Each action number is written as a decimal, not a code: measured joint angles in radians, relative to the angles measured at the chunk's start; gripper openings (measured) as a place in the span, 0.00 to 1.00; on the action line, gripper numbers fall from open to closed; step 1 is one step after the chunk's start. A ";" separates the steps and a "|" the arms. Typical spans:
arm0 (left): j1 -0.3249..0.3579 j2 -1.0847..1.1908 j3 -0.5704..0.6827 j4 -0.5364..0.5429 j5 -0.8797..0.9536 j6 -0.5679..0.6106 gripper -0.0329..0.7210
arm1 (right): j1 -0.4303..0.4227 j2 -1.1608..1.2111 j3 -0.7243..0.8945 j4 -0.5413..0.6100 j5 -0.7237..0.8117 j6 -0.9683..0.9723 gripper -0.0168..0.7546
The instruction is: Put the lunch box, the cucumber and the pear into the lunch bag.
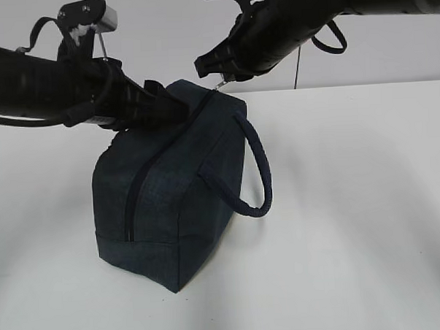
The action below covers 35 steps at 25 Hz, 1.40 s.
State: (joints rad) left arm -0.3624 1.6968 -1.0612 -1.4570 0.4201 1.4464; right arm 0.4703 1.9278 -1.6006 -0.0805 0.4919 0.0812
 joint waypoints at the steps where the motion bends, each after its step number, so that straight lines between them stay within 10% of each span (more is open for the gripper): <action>1: 0.000 0.011 -0.005 0.000 0.012 -0.001 0.60 | 0.000 0.000 0.000 0.000 0.000 0.000 0.03; 6: 0.000 0.028 -0.013 0.016 0.066 -0.002 0.14 | 0.000 0.000 -0.002 0.007 0.004 -0.002 0.03; 9: 0.000 0.028 -0.013 0.027 0.080 -0.002 0.04 | 0.000 0.000 -0.002 0.008 0.004 -0.002 0.03; 35: -0.001 -0.123 -0.004 0.249 0.080 -0.237 0.08 | -0.143 0.111 -0.037 0.254 0.001 -0.081 0.11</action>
State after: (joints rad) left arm -0.3633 1.5742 -1.0654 -1.2082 0.4997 1.2099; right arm 0.3273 2.0386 -1.6371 0.1735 0.4930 0.0000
